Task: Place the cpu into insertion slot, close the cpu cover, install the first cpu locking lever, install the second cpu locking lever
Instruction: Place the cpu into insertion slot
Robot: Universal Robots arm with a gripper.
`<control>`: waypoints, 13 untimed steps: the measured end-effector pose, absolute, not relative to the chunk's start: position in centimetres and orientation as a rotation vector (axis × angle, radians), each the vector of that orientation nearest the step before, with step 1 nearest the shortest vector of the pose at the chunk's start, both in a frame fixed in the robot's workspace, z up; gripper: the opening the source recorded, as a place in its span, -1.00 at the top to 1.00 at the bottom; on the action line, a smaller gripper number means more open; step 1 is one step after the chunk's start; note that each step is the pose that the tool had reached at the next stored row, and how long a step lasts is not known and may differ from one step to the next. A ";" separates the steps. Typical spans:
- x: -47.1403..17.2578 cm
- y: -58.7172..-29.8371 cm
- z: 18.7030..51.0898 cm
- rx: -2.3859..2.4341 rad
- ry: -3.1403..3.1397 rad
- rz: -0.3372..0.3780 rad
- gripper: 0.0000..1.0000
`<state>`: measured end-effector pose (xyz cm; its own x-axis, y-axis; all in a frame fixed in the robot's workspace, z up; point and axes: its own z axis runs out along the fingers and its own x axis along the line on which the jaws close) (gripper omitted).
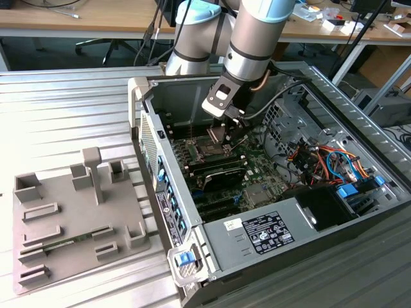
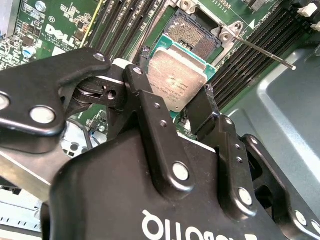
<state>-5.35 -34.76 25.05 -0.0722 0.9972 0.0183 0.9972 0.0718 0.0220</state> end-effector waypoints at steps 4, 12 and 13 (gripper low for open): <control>-5.3 -34.5 24.9 2.139 2.299 0.045 -0.10; -5.4 -34.5 24.6 2.139 2.299 0.045 -0.10; -5.4 -34.5 24.6 2.139 2.299 0.045 -0.10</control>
